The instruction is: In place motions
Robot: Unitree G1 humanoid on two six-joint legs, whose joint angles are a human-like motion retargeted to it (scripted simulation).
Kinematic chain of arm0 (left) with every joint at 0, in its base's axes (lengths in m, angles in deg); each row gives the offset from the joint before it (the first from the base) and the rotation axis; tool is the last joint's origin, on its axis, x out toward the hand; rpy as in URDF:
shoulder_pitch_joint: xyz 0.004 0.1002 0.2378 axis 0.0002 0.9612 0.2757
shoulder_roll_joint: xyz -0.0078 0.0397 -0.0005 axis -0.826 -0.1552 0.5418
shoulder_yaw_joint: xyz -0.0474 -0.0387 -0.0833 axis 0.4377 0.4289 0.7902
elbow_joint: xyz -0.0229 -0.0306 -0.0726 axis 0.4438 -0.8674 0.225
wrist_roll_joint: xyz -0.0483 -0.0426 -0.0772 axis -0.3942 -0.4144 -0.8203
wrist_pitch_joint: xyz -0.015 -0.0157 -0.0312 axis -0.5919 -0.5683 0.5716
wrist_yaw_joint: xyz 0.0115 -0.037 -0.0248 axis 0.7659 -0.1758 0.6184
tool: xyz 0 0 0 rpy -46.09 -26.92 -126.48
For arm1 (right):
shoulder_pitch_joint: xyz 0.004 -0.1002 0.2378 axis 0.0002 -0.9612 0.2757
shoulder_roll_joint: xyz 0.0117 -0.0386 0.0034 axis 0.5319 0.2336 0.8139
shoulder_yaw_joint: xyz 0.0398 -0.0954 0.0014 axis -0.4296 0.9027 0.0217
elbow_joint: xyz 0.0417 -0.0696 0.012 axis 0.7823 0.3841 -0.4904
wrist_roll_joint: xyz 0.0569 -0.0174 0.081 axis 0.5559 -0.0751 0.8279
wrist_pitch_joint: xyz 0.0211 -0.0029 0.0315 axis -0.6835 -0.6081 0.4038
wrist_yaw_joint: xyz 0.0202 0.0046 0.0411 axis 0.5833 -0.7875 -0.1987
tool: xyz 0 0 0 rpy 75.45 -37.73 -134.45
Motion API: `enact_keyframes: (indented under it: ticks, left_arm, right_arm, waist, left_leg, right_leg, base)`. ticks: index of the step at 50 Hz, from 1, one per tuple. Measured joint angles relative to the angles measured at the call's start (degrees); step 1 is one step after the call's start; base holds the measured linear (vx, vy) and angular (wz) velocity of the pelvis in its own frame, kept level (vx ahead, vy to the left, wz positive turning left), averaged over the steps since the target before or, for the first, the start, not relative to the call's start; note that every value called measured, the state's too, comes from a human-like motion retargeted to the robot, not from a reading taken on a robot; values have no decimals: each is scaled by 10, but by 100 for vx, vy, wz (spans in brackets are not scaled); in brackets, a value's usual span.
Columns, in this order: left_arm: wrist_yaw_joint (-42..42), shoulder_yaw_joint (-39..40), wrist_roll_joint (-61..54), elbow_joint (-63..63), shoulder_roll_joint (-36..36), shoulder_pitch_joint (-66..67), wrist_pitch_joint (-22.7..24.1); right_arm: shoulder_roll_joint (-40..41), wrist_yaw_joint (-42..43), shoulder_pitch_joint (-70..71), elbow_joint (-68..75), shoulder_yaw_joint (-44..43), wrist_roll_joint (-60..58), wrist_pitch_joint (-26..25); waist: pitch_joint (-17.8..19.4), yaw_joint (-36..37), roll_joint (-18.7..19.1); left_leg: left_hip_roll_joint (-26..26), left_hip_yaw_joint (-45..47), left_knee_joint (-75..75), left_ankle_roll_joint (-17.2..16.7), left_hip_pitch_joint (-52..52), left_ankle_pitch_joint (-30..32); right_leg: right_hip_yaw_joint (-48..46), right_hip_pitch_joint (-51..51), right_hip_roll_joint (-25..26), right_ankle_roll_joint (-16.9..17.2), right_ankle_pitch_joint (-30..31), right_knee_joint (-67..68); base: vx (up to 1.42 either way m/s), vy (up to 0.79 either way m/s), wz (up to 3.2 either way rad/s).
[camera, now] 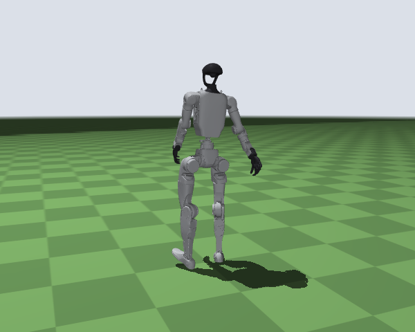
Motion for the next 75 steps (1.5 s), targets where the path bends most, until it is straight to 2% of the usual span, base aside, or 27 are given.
enact_keyframes:
  ticks: [3,7,12,13,18,22,25,29,33,36,38,42,46,50,53,57,61,65,67,72,75]
  left_arm:
    - [-2,13,21,-64,-6,72,3]
    - [46,55,57,-199,-36,180,-11]
    - [74,145,92,-231,-86,362,-160]
    - [69,158,98,-231,-93,393,-178]
    - [13,195,172,-231,-126,511,-156]
    - [-2,212,182,-231,-135,528,-183]
    - [-4,184,178,-231,-140,492,-203]
    - [15,109,161,-231,-132,367,-196]
    - [28,82,102,-231,-95,214,-168]
    - [27,86,58,-207,-48,93,-128]
    - [17,79,40,-165,-24,32,-103]
    - [0,45,35,-52,-7,-49,-58]
    - [-9,24,34,60,-27,-75,-26]
    - [-19,21,25,108,-34,-65,-5]
    - [-18,15,25,86,-29,-32,0]
    - [1,24,35,-24,-18,33,-5]
    - [37,88,48,-190,-30,112,-29]
    - [90,157,52,-231,-63,254,-124]
    - [79,178,72,-231,-82,330,-151]
    - [9,224,161,-231,-110,481,-141]
    - [5,264,167,-231,-111,530,-171]
  right_arm:
    - [27,-7,63,0,52,-36,10]
    - [74,-64,188,-2,132,-128,28]
    - [139,-143,322,-105,190,-172,84]
    - [150,-160,338,-132,199,-167,95]
    - [186,-240,403,-258,228,-110,148]
    - [191,-265,420,-325,237,-92,178]
    - [185,-259,407,-349,246,-102,196]
    - [160,-224,356,-327,244,-145,195]
    - [138,-171,297,-228,210,-190,164]
    - [123,-94,261,-82,157,-186,109]
    - [103,-72,236,-10,125,-163,63]
    - [44,-80,141,0,88,-114,-25]
    - [7,-26,75,0,26,-91,-5]
    - [-8,1,32,0,-18,-53,18]
    - [-9,15,14,0,-13,-2,-1]
    - [9,33,41,0,54,45,-41]
    - [48,10,143,0,125,-36,-19]
    - [97,-62,284,-11,185,-136,40]
    - [124,-104,329,-70,198,-165,71]
    - [176,-199,408,-218,218,-124,140]
    - [198,-251,431,-287,219,-74,173]
  waist:
    - [-3,5,2]
    - [-3,12,7]
    - [12,6,15]
    - [12,4,16]
    - [9,2,20]
    - [12,-2,16]
    - [13,-9,7]
    - [12,-5,-2]
    - [12,4,-11]
    - [10,7,-19]
    - [7,8,-21]
    - [-3,4,-17]
    - [-7,-10,-7]
    - [-4,-13,-6]
    - [-3,-3,-6]
    - [-7,16,-4]
    - [-10,19,-1]
    - [-10,14,4]
    - [-6,10,7]
    - [-3,3,15]
    - [-3,0,17]
  left_leg:
    - [-6,-1,-7,0,7,0]
    - [-6,15,-17,-2,27,-2]
    - [0,48,-25,-8,49,-6]
    - [1,53,-27,-9,51,-6]
    - [7,68,-32,-13,53,-5]
    - [8,63,-31,-14,50,-3]
    - [7,54,-28,-14,47,0]
    - [4,37,-24,-12,41,4]
    - [1,23,-19,-10,38,6]
    - [-1,15,-16,-10,35,6]
    - [0,18,-16,-10,32,5]
    - [5,30,-16,-10,26,2]
    - [10,39,-15,-10,21,0]
    - [9,42,-15,-11,24,-1]
    - [8,39,-14,-11,24,-1]
    - [5,33,-15,-11,22,-1]
    - [3,24,-17,-11,20,1]
    - [2,32,-22,-14,27,0]
    - [3,43,-25,-15,33,-1]
    - [9,60,-30,-20,39,-1]
    - [11,61,-31,-21,37,0]
  right_leg:
    - [4,-1,-1,-1,0,1]
    - [23,-5,0,-3,3,8]
    - [55,-15,6,-7,9,14]
    - [59,-18,7,-7,10,15]
    - [74,-30,13,-8,15,17]
    - [69,-27,14,-8,14,16]
    - [61,-21,12,-7,11,16]
    - [44,-9,9,-6,6,13]
    - [27,5,7,-5,3,9]
    - [17,10,5,-5,2,6]
    - [17,7,6,-4,3,5]
    - [19,-4,8,-4,5,3]
    - [23,-12,12,-5,5,4]
    - [25,-10,11,-6,4,4]
    - [21,-8,9,-6,2,5]
    - [15,-7,8,-5,0,5]
    - [17,-8,7,-5,0,6]
    - [32,-15,9,-6,2,8]
    - [43,-20,10,-7,4,10]
    - [62,-31,15,-9,9,14]
    - [64,-33,16,-8,10,15]
  base:
    - [4,2,2]
    - [4,-1,-33]
    - [1,-1,-51]
    - [2,-1,-39]
    - [1,1,-17]
    - [-1,-1,5]
    - [0,-6,26]
    - [-1,-3,35]
    - [-3,1,34]
    - [-2,0,8]
    - [0,0,0]
    - [3,1,-25]
    - [2,0,-16]
    - [0,0,0]
    - [0,0,0]
    - [0,0,0]
    - [1,1,17]
    - [1,0,-12]
    - [1,0,-38]
    - [0,1,-19]
    - [0,0,0]
